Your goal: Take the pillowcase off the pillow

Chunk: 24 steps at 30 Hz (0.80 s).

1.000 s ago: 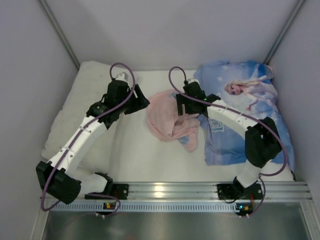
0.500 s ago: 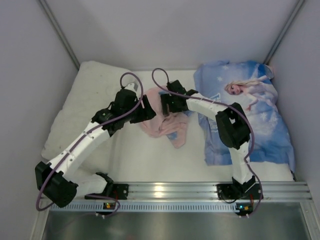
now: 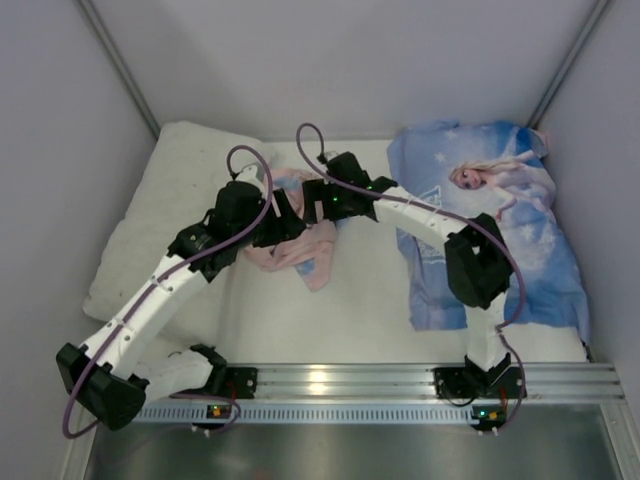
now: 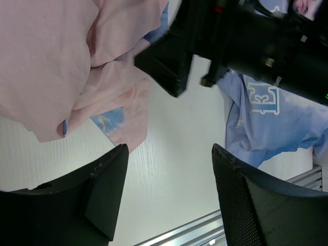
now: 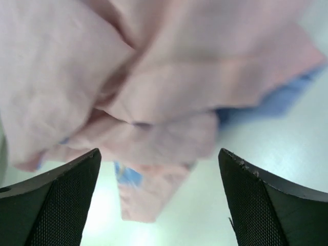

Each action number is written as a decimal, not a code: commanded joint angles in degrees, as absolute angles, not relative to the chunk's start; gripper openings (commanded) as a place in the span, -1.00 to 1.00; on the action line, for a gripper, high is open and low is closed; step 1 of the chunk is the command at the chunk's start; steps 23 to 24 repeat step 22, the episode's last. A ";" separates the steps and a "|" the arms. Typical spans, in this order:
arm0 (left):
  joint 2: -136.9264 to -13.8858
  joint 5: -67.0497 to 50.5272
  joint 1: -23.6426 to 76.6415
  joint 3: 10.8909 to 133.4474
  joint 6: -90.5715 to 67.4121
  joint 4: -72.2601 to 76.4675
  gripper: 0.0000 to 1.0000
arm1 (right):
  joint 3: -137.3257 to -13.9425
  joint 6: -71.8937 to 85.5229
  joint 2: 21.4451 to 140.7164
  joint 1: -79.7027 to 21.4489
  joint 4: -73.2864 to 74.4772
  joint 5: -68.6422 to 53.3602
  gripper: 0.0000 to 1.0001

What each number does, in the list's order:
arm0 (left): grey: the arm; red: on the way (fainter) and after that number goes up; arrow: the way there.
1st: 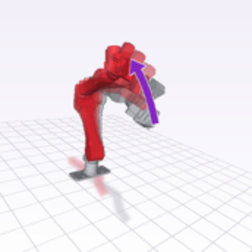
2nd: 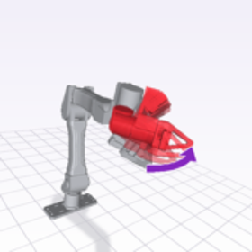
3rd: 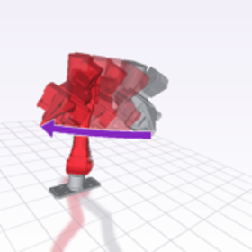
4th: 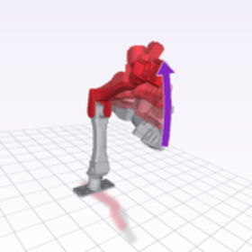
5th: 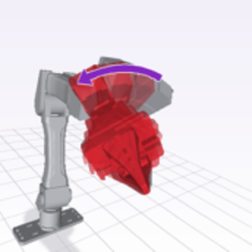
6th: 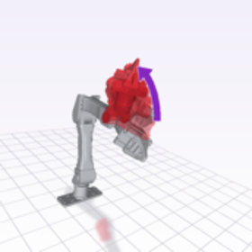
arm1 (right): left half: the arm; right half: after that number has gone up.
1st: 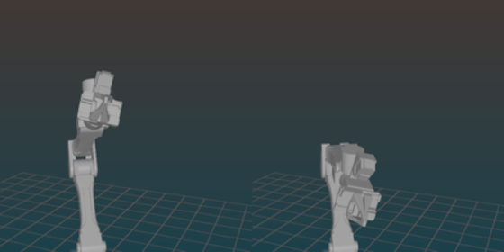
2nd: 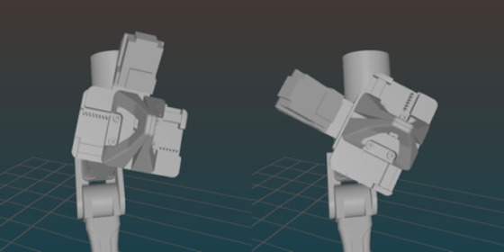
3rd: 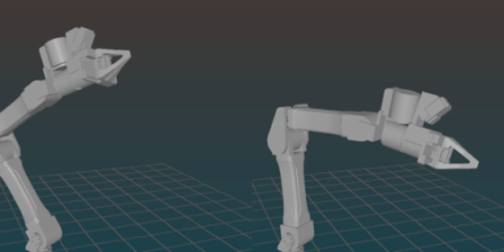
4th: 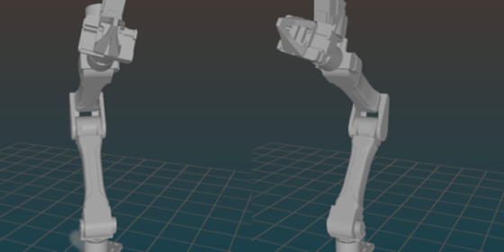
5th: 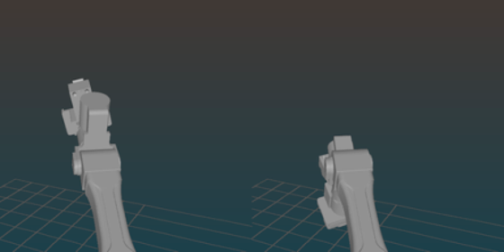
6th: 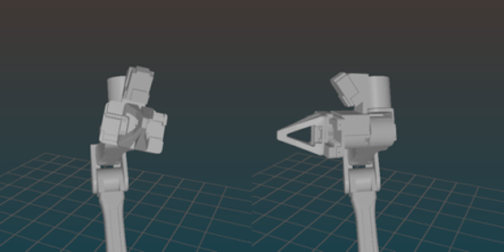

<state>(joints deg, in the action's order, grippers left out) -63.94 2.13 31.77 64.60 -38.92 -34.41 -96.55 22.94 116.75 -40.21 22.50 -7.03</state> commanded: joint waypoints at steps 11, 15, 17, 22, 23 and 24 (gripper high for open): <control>-71.09 0.35 36.03 67.93 -39.38 -31.11 0.42 | -63.93 21.62 80.27 -37.18 29.71 20.48 0.99; -72.68 1.05 38.05 68.64 -38.58 -31.20 0.42 | -56.70 23.99 70.42 -36.74 31.19 23.28 0.99; -72.95 1.58 38.32 68.73 -38.41 -31.20 0.43 | -53.81 26.18 65.14 -36.21 32.42 24.78 0.99; -74.88 0.71 38.67 69.17 -38.15 -31.03 0.44 | -50.19 28.21 56.17 -35.16 36.03 26.72 0.99; -74.88 0.71 38.67 69.17 -38.15 -31.03 0.44 | -50.19 28.21 56.17 -35.16 36.03 26.72 0.99; -74.88 0.71 38.67 69.17 -38.15 -31.03 0.44 | -50.19 28.21 56.17 -35.16 36.03 26.72 0.99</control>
